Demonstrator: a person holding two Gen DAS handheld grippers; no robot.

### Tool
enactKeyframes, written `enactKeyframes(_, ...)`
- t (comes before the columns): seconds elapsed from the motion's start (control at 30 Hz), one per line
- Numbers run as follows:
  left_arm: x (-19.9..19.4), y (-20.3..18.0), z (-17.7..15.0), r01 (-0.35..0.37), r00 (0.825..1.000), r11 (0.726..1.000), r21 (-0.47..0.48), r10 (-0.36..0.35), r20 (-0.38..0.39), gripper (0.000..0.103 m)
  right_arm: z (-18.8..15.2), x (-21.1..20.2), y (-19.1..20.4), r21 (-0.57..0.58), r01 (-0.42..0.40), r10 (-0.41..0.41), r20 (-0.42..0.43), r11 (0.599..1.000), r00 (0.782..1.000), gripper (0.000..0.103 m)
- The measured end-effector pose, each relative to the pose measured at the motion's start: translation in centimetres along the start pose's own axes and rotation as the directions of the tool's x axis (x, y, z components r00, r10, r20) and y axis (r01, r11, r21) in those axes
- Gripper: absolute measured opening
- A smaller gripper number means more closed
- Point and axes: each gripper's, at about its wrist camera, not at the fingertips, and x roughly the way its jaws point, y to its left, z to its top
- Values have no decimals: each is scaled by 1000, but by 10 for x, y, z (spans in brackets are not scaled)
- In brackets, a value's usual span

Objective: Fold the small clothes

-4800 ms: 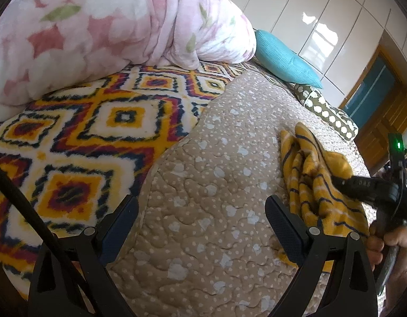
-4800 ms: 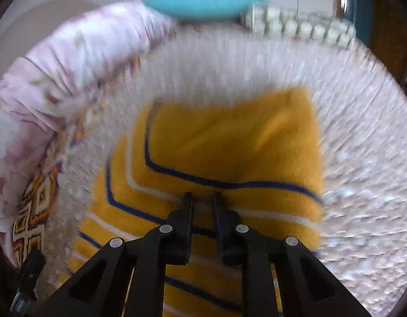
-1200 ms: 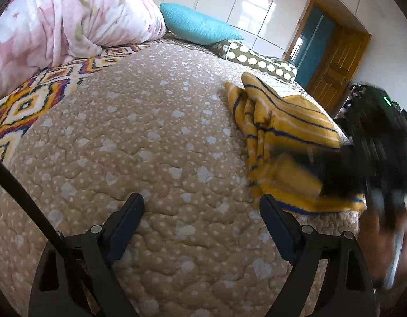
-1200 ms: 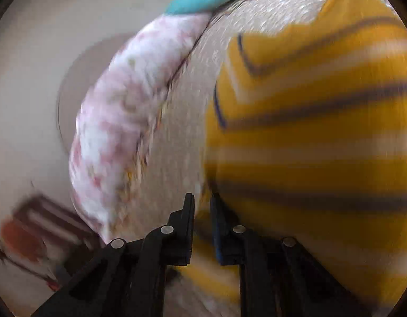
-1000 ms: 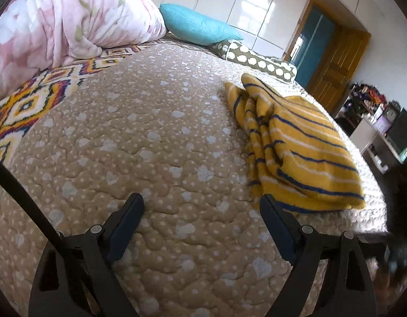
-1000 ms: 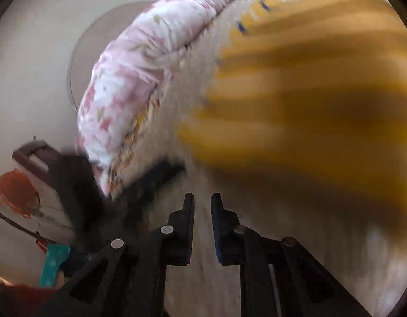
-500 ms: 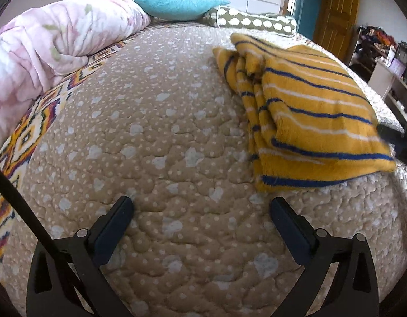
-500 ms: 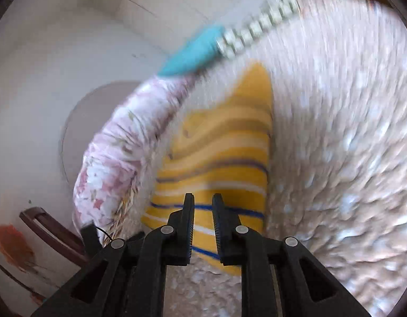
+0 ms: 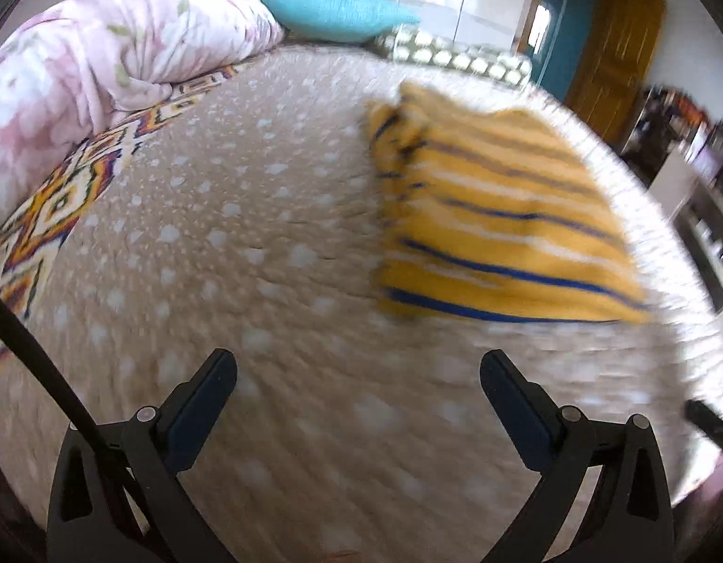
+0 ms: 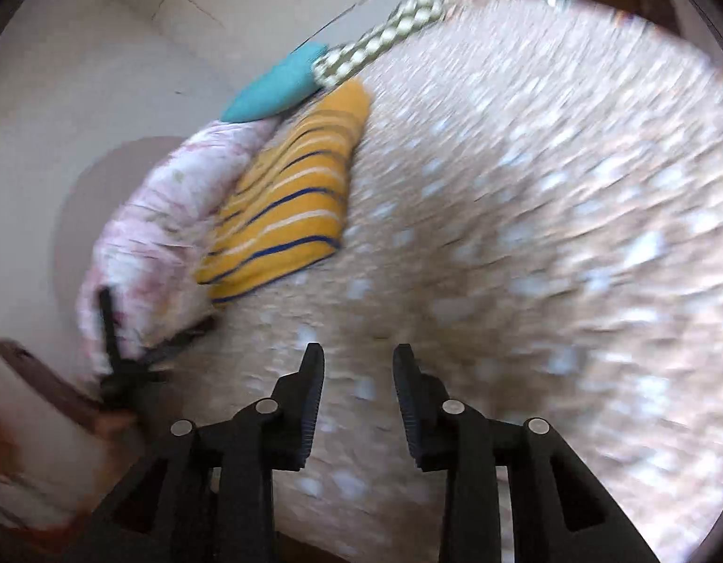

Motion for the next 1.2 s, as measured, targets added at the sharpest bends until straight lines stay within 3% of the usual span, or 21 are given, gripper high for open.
enactKeyframes(0.03, -15, -7, -4, -4, 999, 1000, -9, 5, 33, 103, -4, -11, 3, -32, 73, -72, 32, 997, 997, 41)
enactKeyframes(0.1, -44, -23, -10, -44, 994, 999, 15, 43, 98, 103, -8, -23, 7, -62, 145, -140, 67, 988, 988, 44)
enactKeyframes(0.23, -81, -49, -13, -83, 988, 991, 101, 68, 137, 103, -13, -35, 6, -91, 196, -191, 66, 976, 979, 50)
enactKeyframes(0.4, -108, -64, -28, -101, 981, 989, 111, 81, 174, 103, -20, -31, 27, -138, 277, -271, 56, 951, 961, 53)
enactKeyframes(0.47, -111, -68, -37, -112, 982, 986, 123, 91, 167, 103, -22, -31, 34, -159, 299, -292, 63, 941, 954, 60)
enactKeyframes(0.73, -95, -68, -58, -63, 997, 992, 105, 58, 42, 103, -30, -15, 51, -193, 354, -355, 32, 915, 934, 64)
enactKeyframes(1.2, -90, -73, -65, -68, 998, 991, 115, 67, 12, 103, -37, -9, 59, -251, 406, -411, 34, 879, 911, 67)
